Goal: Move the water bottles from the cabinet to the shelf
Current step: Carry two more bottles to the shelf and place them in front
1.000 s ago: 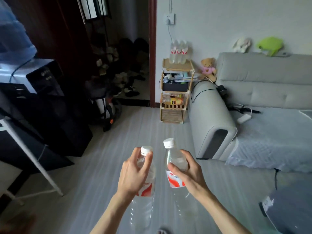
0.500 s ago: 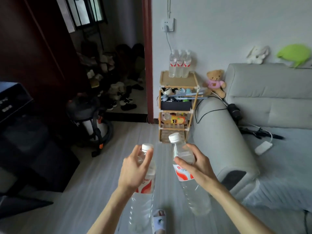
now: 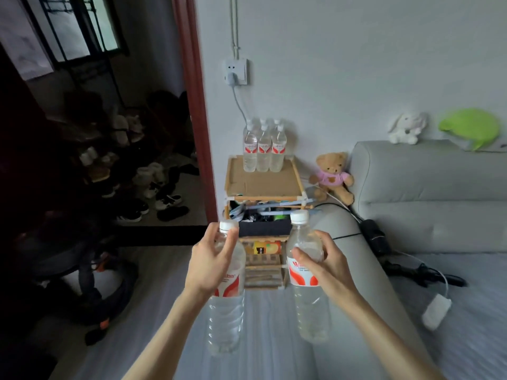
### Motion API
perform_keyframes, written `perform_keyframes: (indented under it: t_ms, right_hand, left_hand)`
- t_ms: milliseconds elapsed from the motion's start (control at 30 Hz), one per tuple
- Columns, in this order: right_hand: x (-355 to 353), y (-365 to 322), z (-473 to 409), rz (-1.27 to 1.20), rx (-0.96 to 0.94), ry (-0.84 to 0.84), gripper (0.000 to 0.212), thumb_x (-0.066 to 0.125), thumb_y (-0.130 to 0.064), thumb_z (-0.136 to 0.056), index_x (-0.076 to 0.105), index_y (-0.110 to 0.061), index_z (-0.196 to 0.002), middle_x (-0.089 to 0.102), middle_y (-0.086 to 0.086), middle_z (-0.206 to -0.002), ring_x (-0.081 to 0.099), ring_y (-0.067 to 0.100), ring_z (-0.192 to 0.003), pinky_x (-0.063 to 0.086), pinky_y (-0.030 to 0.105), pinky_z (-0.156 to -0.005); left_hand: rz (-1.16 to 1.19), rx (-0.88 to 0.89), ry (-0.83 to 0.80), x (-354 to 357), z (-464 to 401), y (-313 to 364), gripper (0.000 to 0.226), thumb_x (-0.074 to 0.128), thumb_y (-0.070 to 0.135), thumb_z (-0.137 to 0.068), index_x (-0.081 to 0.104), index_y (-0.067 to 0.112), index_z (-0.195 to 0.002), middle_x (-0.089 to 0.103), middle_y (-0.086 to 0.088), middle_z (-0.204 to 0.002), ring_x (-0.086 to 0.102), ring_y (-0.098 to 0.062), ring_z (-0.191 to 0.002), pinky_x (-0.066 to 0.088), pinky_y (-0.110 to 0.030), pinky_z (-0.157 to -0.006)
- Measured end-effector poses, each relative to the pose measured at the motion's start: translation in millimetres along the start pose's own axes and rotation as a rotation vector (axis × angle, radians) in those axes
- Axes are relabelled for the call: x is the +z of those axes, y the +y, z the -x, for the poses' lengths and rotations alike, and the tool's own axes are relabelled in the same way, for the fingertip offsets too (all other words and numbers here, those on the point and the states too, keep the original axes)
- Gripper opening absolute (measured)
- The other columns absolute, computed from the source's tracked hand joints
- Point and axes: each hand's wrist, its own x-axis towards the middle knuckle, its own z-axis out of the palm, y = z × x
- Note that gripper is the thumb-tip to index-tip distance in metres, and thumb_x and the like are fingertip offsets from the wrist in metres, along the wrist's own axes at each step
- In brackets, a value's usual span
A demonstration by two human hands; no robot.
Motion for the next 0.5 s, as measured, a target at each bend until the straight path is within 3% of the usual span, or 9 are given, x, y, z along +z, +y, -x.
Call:
perform_keyframes:
  t_ms: [200,300,400,500]
  right_hand:
    - [-16,12,-139,0.007,-0.016,-0.017,0.045,0.078,-0.050,-0.059,0.056,-0.036,-0.095,0.068,-0.010,-0.091,0.065,0.000,-0.077,0.050,0.016,-0.064]
    - [-25,14,-210,-0.002,-0.038,-0.030,0.059,0.074,-0.055,-0.053,0.056,-0.033,-0.104,0.068,-0.011,-0.095,0.065,-0.001,-0.083,0.051,0.021,-0.073]
    - [-32,12,-271,0.005,-0.035,-0.084,0.064,0.075,-0.053,-0.054,0.054,-0.028,-0.110,0.068,-0.010,-0.098,0.066,0.003,-0.085,0.051,0.018,-0.072]
    - [-33,14,-326,0.046,-0.032,-0.108,0.074,0.076,-0.065,-0.052,0.050,-0.030,-0.112,0.065,-0.012,-0.104,0.063,0.005,-0.092,0.051,0.024,-0.079]
  left_hand:
    - [-0.076,0.020,0.043,57,-122,-12,0.038,0.049,0.053,-0.083,0.049,0.015,-0.073,0.055,0.000,-0.060,0.048,-0.009,-0.055,0.047,-0.036,-0.062]
    - [-0.128,0.019,0.084,83,-179,-12,0.038,0.047,0.048,-0.087,0.047,0.011,-0.078,0.055,0.002,-0.061,0.052,-0.011,-0.058,0.046,-0.035,-0.062]
    - [-0.154,0.007,0.085,103,-230,-7,0.035,0.042,0.045,-0.089,0.046,0.011,-0.084,0.058,0.003,-0.063,0.058,-0.012,-0.065,0.045,-0.032,-0.061]
    - [-0.111,-0.036,0.103,118,-277,-9,0.028,0.042,0.040,-0.092,0.044,0.012,-0.086,0.060,0.000,-0.067,0.061,-0.016,-0.069,0.047,-0.033,-0.063]
